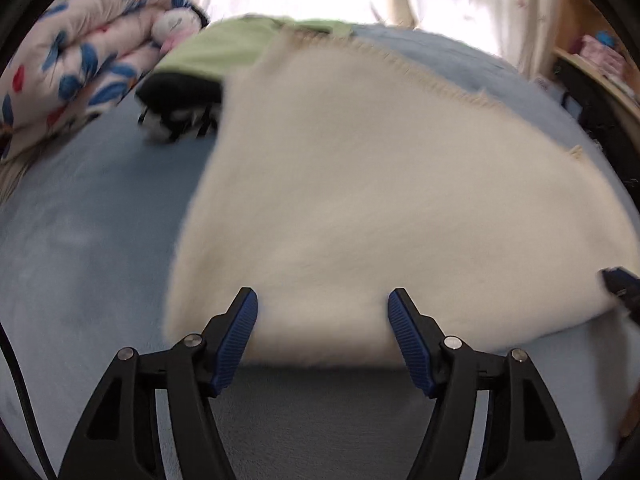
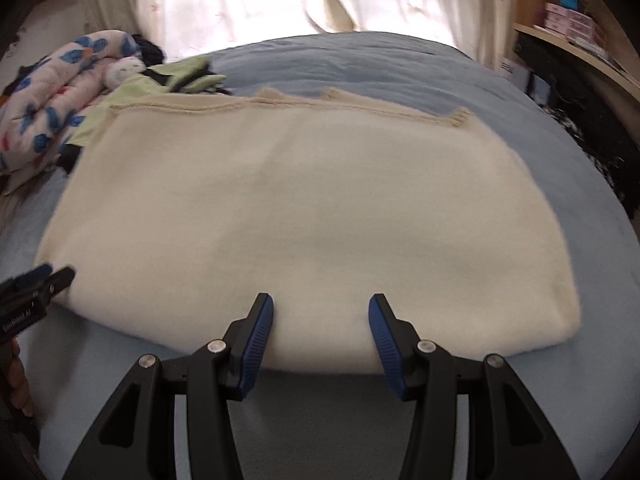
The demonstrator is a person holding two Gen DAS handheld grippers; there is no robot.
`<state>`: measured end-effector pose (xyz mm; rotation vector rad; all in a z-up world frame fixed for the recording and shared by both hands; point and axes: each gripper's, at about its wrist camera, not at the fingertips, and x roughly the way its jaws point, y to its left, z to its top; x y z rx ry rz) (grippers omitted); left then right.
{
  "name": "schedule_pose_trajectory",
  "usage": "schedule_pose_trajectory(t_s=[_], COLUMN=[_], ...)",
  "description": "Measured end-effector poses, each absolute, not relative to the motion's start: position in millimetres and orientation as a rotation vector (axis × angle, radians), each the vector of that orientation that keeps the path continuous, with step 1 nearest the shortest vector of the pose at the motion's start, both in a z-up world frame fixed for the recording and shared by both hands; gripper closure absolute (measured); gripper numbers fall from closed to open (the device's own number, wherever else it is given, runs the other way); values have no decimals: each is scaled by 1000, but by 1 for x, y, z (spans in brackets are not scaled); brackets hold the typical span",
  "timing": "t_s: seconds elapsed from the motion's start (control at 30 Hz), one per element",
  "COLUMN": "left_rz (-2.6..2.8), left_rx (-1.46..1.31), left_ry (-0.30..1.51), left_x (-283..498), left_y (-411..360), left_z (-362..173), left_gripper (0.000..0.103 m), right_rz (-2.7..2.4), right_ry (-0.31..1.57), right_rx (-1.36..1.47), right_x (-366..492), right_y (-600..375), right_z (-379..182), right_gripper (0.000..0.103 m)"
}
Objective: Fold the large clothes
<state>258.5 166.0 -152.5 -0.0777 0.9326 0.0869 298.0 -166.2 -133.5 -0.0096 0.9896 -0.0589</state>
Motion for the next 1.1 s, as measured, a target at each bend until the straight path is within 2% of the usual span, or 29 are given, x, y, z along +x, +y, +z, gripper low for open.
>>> schedule_pose_trajectory(t_s=[0.27, 0.6, 0.83, 1.1], left_rz=[117, 110, 71, -58], left_rx=[-115, -120, -156, -374], left_ry=[938, 940, 918, 944], left_x=[253, 227, 201, 175], left_y=[182, 163, 154, 150], left_z=[-142, -109, -82, -88], left_gripper=[36, 36, 32, 30], right_rz=[-176, -99, -57, -19], right_ry=[1007, 996, 932, 889], right_rx=[97, 138, 126, 115], right_x=[283, 256, 229, 203], right_y=[-225, -204, -187, -169], right_z=[-129, -108, -82, -74], right_gripper=[53, 53, 52, 52])
